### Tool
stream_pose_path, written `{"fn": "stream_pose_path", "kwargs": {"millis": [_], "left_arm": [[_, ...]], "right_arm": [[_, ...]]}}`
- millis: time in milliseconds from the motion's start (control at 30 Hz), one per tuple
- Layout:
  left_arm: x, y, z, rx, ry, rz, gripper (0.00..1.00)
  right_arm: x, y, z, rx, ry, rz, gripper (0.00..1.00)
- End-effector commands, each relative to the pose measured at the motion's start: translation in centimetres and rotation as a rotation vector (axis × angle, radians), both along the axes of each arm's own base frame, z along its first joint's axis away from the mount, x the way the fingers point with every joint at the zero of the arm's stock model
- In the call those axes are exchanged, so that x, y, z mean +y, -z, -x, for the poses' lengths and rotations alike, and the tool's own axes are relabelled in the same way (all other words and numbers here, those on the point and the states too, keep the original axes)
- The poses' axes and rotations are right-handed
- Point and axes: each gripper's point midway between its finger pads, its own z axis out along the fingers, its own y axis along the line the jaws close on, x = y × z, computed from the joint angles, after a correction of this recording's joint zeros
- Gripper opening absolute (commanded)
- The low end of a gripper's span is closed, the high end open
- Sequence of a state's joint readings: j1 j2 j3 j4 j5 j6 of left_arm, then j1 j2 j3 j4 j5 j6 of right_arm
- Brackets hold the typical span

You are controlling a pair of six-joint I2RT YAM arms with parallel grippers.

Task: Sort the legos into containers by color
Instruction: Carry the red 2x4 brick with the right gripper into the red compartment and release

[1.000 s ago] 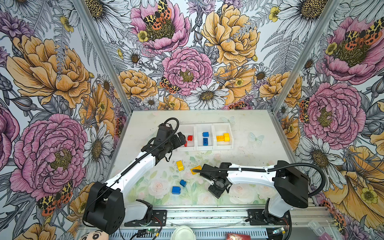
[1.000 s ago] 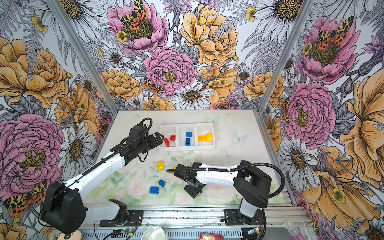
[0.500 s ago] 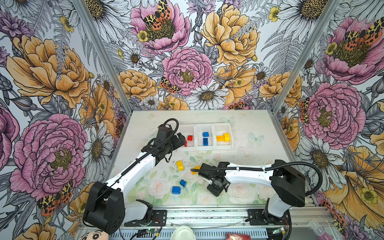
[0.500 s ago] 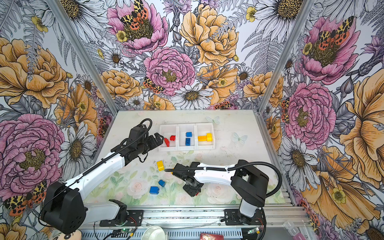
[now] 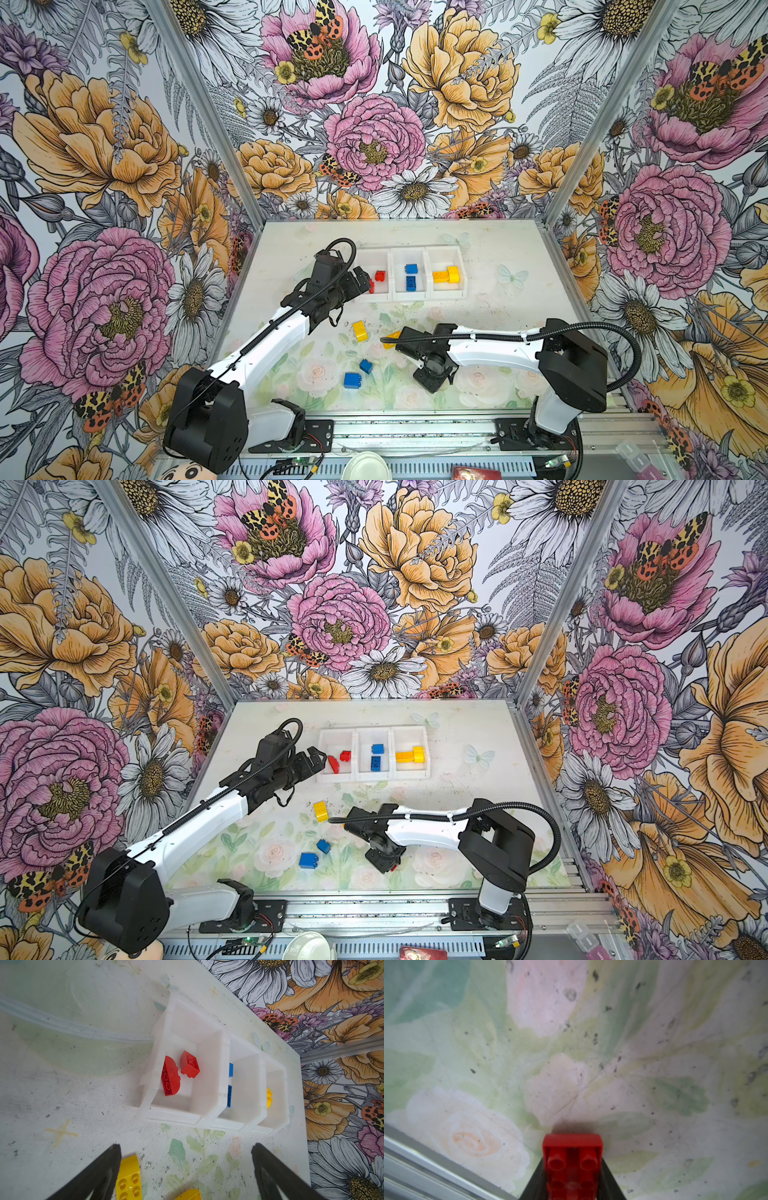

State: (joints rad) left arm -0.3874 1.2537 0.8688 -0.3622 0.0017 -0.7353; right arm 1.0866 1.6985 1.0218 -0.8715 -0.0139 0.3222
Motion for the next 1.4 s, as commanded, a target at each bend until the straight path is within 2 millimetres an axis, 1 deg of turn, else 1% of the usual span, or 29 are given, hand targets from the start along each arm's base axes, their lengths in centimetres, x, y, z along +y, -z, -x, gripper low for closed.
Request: {"fn": "stream_pose_path", "kwargs": {"millis": [0,67,233,333,500,600,700,733,833,900,933,1133,1233,1367], "left_arm": [[0.4,-0.5,0.1,-0.015,-0.015,0.023,0.99],[0.4,-0.5,0.3,-0.017,-0.014,0.024,0.99],[0.6,-0.1,0.7,-0.013,-0.015,0.021,0.99],[0.7,0.3,1.1,-0.008,-0.015,0.017,0.99],[1.0,0.5,1.6,-0.009,-0.019,0.016,0.99],[1.1,0.5,1.9,-0.012,-0.020,0.016,0.99],[1.3,0.6,2.2,-0.013,-0.026,0.016,0.99],[1.4,0.7,2.3,-0.012,-0.028,0.016,0.99],[1.5,0.9,2.6,-0.010,-0.029,0.018,0.99],[1.6,1.0,2.7,-0.007,-0.030,0.018,0.99],[1.6,1.2,2.9,-0.003,-0.030,0.015,0.99],[1.8,2.1,3.4,0.018,-0.028,0.003,0.99],[1.9,2.3,3.6,0.025,-0.029,0.001,0.99],[2.0,2.6,3.8,0.029,-0.028,-0.003,0.99]], "right_arm": [[1.9,-3.2,-1.9,-0.050,0.055,-0.119,0.21],[2.6,-5.0,-3.1,-0.063,0.098,-0.180,0.21],[4.4,-9.6,-7.2,-0.132,0.166,-0.309,0.21],[6.0,-12.0,-10.4,-0.187,0.187,-0.364,0.21],[8.6,-14.6,-15.5,-0.248,0.217,-0.428,0.21],[10.1,-15.4,-18.4,-0.284,0.226,-0.451,0.21],[11.3,-15.6,-21.2,-0.316,0.235,-0.459,0.21],[11.7,-15.3,-22.0,-0.322,0.233,-0.458,0.21],[13.2,-15.0,-23.8,-0.333,0.234,-0.470,0.21],[12.9,-14.8,-26.0,-0.349,0.265,-0.475,0.21],[13.3,-14.8,-26.6,-0.354,0.267,-0.480,0.21],[14.6,-13.5,-29.8,-0.372,0.296,-0.496,0.22],[15.1,-12.5,-30.9,-0.366,0.312,-0.503,0.22],[15.9,-11.9,-32.0,-0.371,0.314,-0.515,0.23]]}}
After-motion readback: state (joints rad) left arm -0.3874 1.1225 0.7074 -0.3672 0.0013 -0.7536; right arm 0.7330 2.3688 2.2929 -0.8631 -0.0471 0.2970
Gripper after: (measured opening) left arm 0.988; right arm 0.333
